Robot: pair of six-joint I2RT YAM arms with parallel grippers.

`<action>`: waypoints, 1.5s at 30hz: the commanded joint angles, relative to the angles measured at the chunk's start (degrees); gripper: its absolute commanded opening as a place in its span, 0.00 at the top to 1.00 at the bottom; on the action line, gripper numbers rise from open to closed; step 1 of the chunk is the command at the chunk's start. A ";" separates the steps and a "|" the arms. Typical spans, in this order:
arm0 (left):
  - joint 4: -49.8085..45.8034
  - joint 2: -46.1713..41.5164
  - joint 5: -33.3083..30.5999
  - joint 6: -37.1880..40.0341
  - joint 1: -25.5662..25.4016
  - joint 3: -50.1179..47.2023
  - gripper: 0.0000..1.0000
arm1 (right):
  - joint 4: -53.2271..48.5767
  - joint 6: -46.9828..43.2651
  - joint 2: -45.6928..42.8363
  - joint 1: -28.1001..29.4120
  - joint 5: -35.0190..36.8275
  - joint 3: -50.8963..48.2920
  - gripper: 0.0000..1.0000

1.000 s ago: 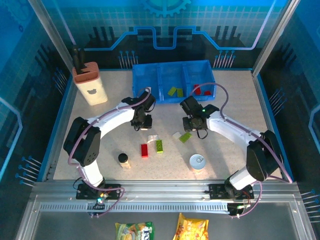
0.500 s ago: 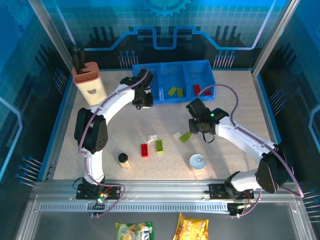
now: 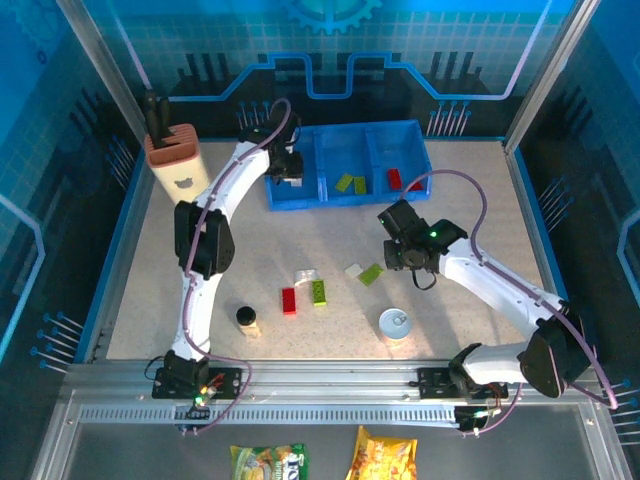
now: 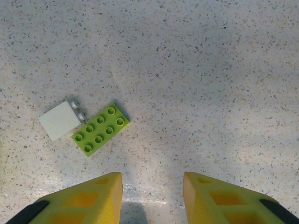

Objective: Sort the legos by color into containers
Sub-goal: Place the lego in the container.

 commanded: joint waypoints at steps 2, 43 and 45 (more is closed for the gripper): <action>-0.63 4.41 -3.40 2.27 1.38 4.59 0.62 | -2.76 0.88 -2.22 1.18 2.21 -0.62 0.60; 4.40 3.34 -2.34 0.27 1.57 -2.01 0.54 | -2.54 -0.21 -3.46 1.18 1.60 -1.46 0.59; 4.93 1.45 -0.68 -0.01 1.41 -4.31 0.54 | -1.93 -1.01 -2.71 1.17 0.36 -1.36 0.59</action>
